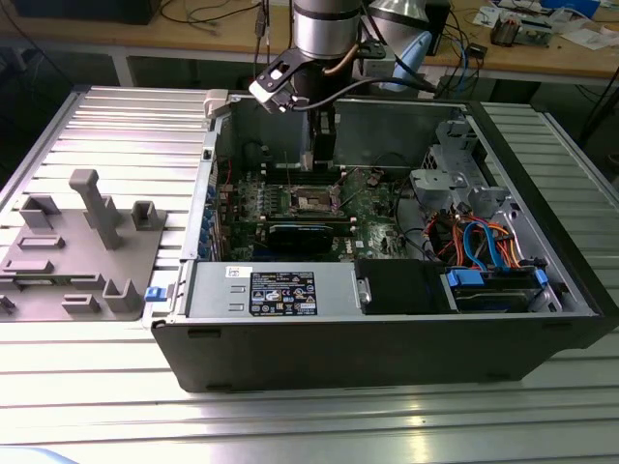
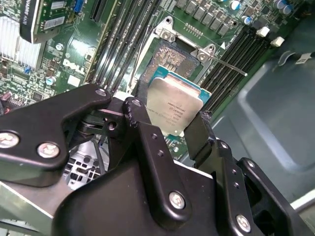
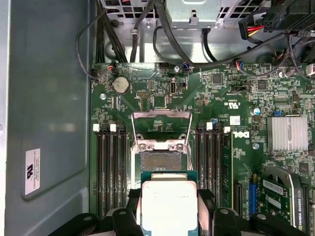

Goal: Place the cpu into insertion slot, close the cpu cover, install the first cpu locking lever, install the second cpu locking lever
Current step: 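Place the cpu into insertion slot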

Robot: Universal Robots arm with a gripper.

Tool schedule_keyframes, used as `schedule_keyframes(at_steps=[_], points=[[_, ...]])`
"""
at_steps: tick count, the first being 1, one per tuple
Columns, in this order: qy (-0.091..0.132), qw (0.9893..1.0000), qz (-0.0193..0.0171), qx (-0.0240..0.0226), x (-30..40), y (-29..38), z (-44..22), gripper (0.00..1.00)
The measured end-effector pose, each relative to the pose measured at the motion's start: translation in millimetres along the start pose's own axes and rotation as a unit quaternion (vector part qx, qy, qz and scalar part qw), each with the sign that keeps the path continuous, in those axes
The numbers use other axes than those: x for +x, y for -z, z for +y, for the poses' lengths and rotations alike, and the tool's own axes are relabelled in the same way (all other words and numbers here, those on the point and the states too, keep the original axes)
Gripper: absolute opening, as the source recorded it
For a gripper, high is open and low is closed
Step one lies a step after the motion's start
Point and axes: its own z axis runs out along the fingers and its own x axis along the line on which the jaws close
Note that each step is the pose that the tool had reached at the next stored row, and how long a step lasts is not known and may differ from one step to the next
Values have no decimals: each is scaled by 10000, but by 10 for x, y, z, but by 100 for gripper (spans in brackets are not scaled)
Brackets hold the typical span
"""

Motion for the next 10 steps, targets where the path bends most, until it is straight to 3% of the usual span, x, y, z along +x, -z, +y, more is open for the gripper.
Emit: schedule_keyframes(at_steps=[10], points=[[0,10000,-1,0,1,-93,-4,54]])
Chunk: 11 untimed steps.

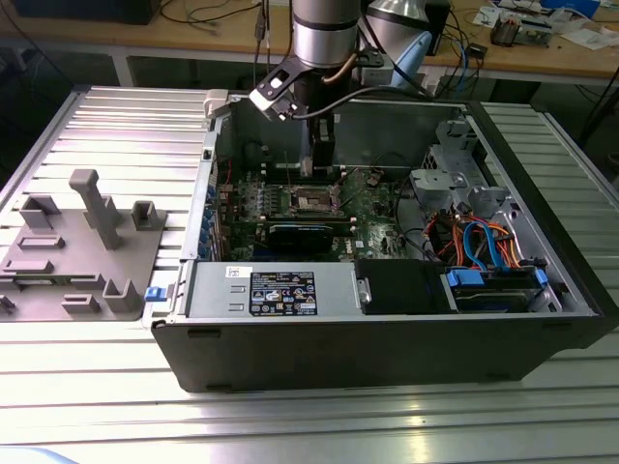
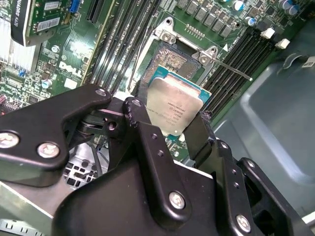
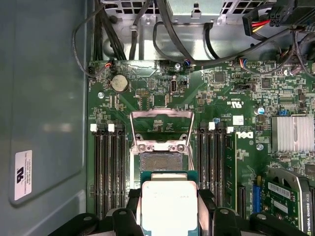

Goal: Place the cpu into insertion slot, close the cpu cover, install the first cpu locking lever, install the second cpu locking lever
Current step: 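Place the cpu into insertion slot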

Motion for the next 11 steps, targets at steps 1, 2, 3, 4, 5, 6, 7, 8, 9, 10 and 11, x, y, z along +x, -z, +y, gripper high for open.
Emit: schedule_keyframes(at_steps=[1,2,3,4,5,6,7,8,9,10,11], points=[[0,10000,0,0,0,-8,0,54],[0,10000,0,0,0,-22,-1,54],[0,10000,0,0,0,-29,-1,54],[0,10000,-1,0,0,-32,-2,54],[0,10000,-1,1,0,-32,-2,54],[0,10000,0,0,0,-35,-2,54],[0,10000,0,0,0,-37,-2,54],[0,10000,0,0,0,-38,-2,54],[0,10000,0,0,1,-38,-2,54],[0,10000,0,0,0,-39,-2,54],[0,10000,0,0,0,-39,-2,54]])
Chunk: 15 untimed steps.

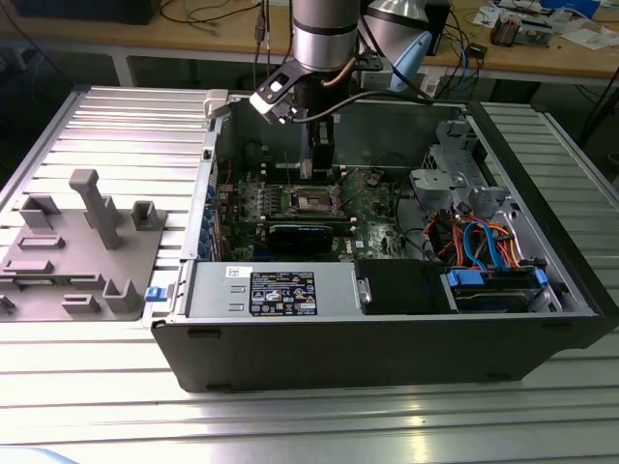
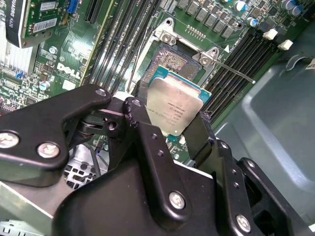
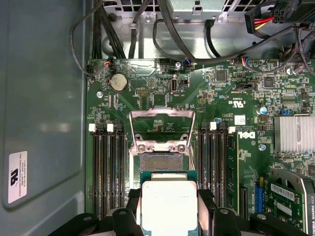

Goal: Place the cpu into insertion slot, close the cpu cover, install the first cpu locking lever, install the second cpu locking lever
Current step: 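Place the cpu into insertion slot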

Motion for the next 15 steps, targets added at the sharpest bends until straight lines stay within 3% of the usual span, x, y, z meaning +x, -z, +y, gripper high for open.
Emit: schedule_keyframes(at_steps=[7,13,15], points=[[0,10000,2,-1,0,-7,0,54],[0,10000,0,-3,1,-168,-8,54],[-1,10000,1,-19,2,-188,-8,54]])
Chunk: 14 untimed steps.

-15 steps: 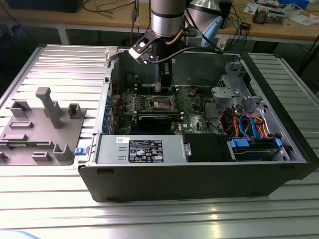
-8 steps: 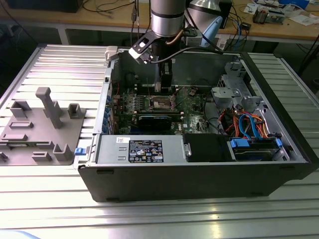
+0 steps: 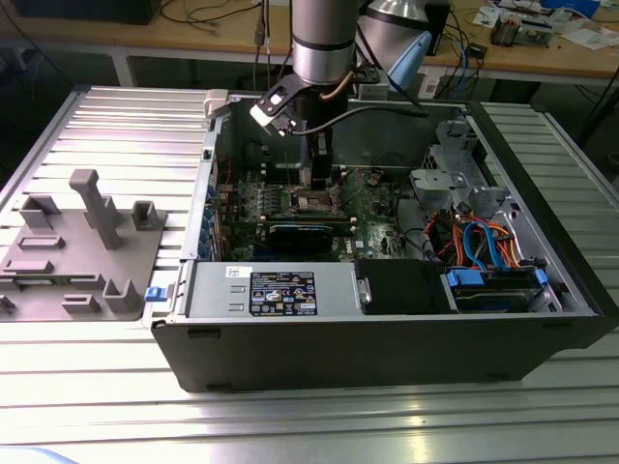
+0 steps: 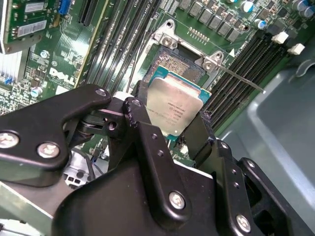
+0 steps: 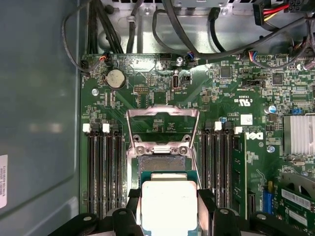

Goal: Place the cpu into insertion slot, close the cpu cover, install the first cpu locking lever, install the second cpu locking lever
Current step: 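Place the cpu into insertion slot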

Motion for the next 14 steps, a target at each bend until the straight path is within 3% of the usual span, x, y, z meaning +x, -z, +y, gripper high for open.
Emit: schedule_keyframes(at_steps=[1,3,14], points=[[0,10000,-2,-44,0,-6,0,54],[0,10000,1,-80,0,-25,0,54],[-3,10000,-1,-83,0,-227,-14,54]])
